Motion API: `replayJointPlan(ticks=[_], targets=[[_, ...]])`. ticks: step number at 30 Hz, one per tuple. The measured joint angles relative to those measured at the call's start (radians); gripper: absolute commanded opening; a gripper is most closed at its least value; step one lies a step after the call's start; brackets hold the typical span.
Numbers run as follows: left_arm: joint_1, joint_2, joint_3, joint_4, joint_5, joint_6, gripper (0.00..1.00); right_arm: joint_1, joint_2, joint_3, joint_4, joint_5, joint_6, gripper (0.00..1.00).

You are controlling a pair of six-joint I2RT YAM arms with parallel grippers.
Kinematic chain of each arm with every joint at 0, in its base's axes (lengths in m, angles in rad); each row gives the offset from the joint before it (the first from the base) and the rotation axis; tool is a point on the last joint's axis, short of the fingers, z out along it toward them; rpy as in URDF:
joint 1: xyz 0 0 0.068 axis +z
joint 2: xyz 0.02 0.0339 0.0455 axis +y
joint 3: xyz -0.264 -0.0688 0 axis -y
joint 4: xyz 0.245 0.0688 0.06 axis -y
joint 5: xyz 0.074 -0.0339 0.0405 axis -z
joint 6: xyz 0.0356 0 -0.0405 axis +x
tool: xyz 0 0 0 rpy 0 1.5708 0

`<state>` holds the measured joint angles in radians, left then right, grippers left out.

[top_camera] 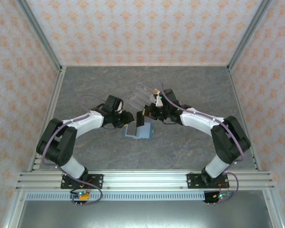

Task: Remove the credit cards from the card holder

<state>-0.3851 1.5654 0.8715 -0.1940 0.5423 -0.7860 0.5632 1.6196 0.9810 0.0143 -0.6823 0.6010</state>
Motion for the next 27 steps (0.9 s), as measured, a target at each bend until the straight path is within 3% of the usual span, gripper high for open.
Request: replayJointPlan(ticks=[10,16,22,27], targets=[[0.054,-0.136,-0.014,0.156,0.066,-0.046,0.65,-0.138,-0.012,0.000,0.190,-0.207,0.085,0.02],[0.053,-0.135,-0.033,0.343,0.179,-0.127,0.67,-0.154,0.021,0.003,0.337,-0.327,0.186,0.02],[0.054,-0.122,-0.033,0.518,0.251,-0.204,0.53,-0.158,0.072,0.006,0.478,-0.394,0.295,0.02],[0.054,-0.105,-0.033,0.579,0.280,-0.239,0.31,-0.161,0.076,0.006,0.557,-0.415,0.351,0.03]])
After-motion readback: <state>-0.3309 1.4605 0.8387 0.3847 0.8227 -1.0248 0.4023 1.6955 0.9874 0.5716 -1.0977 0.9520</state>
